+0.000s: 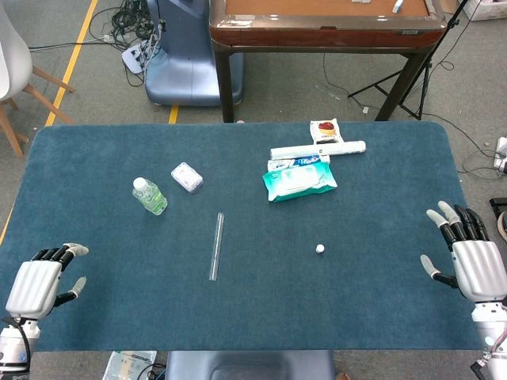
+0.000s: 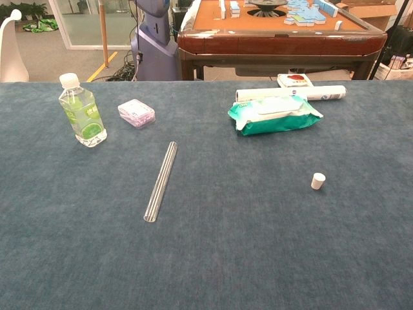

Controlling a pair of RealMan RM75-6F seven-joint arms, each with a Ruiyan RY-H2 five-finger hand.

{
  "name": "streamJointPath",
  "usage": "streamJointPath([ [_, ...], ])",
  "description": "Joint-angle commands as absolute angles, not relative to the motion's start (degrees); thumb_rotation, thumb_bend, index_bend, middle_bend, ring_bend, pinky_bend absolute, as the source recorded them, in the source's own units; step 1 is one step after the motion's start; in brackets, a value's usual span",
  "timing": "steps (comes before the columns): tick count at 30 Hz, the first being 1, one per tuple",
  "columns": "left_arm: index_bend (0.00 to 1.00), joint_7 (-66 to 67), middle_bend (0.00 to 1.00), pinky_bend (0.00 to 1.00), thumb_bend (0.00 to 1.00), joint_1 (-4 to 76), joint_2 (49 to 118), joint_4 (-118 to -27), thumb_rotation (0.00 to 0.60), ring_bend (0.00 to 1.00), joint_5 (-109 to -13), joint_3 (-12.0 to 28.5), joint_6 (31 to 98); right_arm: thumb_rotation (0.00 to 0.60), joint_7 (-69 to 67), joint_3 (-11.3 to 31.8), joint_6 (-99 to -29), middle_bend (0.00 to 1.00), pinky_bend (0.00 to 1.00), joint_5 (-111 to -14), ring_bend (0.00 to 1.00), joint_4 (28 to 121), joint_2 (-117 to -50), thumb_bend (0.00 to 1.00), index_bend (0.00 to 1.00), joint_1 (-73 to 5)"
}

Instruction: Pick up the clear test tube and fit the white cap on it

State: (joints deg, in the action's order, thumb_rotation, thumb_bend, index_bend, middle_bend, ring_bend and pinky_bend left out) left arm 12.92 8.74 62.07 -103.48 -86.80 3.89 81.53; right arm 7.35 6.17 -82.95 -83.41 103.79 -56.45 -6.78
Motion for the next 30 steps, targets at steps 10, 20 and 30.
streamJointPath([
  [10, 0.28, 2.4, 0.8, 0.87, 0.31, 21.8, 58.9, -99.6, 0.6, 0.79, -89.8, 4.9, 63.3, 0.6, 8.6, 8.4, -81.9, 0.08, 0.01, -80.6, 0.0, 106.1, -54.6, 0.3, 0.14, -8.4],
  [20, 0.22, -0.7, 1.0, 1.0, 0.59, 33.3, 63.4, -94.6, 0.6, 1.0, -83.5, 7.6, 47.6, 0.6, 9.8, 8.5, -80.8, 0.08, 0.01, -79.2, 0.0, 106.9, -54.7, 0.3, 0.14, -9.2],
  [30, 0.09, 2.2, 1.0, 1.0, 0.61, 42.2, 68.7, -90.9, 0.6, 1.0, -74.3, 9.2, 36.7, 0.6, 10.4, 8.5, -80.0, 0.08, 0.01, -78.1, 0.0, 107.2, -54.4, 0.3, 0.14, -9.7],
])
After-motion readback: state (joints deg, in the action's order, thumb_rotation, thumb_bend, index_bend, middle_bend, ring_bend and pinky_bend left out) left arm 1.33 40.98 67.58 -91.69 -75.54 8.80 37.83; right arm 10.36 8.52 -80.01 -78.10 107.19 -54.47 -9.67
